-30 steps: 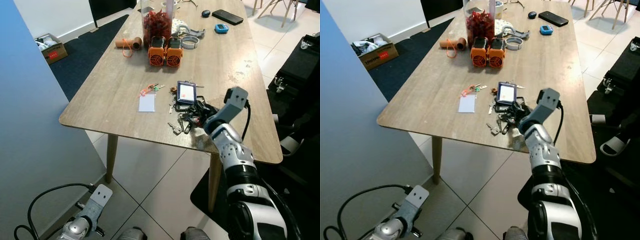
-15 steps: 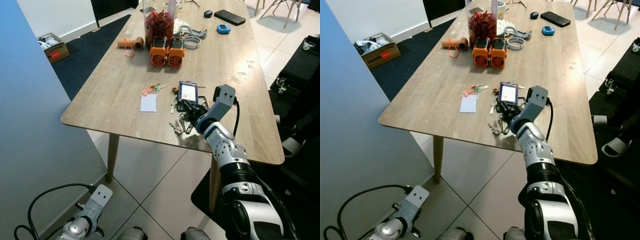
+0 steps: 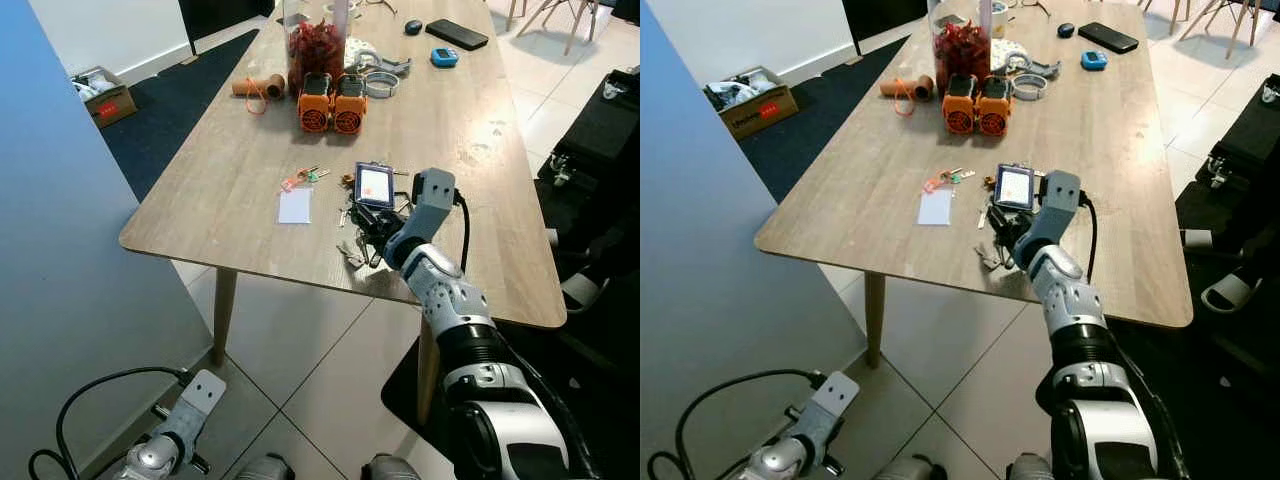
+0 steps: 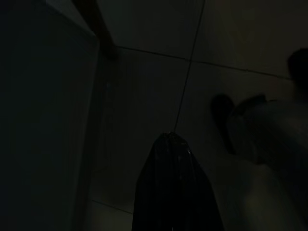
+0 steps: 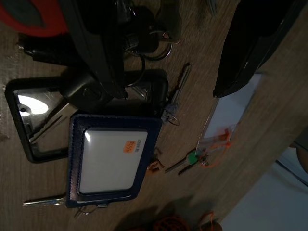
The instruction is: Hang keys on a hook
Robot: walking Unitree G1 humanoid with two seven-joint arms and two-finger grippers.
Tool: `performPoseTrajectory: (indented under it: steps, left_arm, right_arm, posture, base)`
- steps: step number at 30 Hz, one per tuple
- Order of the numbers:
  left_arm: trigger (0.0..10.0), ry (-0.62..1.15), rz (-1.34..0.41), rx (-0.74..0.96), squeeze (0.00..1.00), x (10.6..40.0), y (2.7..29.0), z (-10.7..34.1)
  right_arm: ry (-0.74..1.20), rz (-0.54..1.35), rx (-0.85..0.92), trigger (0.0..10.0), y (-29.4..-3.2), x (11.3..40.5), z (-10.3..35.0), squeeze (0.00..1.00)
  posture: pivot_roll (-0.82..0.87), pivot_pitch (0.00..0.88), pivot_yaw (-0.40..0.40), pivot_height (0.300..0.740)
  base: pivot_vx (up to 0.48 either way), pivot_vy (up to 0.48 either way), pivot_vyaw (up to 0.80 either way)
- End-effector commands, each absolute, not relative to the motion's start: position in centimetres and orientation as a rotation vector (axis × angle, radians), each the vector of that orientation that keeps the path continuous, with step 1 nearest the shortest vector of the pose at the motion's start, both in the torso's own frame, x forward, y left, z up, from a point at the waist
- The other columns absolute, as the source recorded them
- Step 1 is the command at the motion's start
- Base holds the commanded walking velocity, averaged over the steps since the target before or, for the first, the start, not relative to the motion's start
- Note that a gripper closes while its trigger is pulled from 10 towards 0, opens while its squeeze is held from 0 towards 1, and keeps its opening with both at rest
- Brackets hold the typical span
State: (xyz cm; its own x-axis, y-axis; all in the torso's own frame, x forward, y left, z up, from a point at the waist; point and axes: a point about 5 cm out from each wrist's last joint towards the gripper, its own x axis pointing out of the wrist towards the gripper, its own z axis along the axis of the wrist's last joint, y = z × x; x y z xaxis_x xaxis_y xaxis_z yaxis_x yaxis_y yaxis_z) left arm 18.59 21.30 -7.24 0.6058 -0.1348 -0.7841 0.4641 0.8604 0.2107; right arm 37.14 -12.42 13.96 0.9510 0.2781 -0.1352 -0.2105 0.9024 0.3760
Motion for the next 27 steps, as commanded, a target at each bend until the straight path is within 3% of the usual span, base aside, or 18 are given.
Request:
performPoseTrajectory:
  steps: [1,14,27]
  left_arm:
    - [10.0,0.882,-0.369,0.439,0.0,18.0,21.6,-7.5]
    - [10.0,0.881,-0.395,0.463,0.0,18.0,21.5,-7.5]
    - [10.0,0.88,-0.395,0.463,0.0,18.0,21.5,-7.5]
  right_arm:
    - [0.217,0.268,0.35,10.0,-12.1,37.2,13.6,0.0]
    - [0.241,0.271,0.434,10.0,-11.6,37.3,13.7,0.0]
    - [0.401,0.329,0.268,10.0,-12.5,36.4,12.1,0.0]
  posture:
    - [0.07,0.114,0.021,0.74]
    - [0.07,0.114,0.021,0.74]
    - [0.07,0.115,0.02,0.74]
  base:
    - [0.0,0.0,0.0]
    - [0.0,0.0,0.0]
    - [0.0,0.0,0.0]
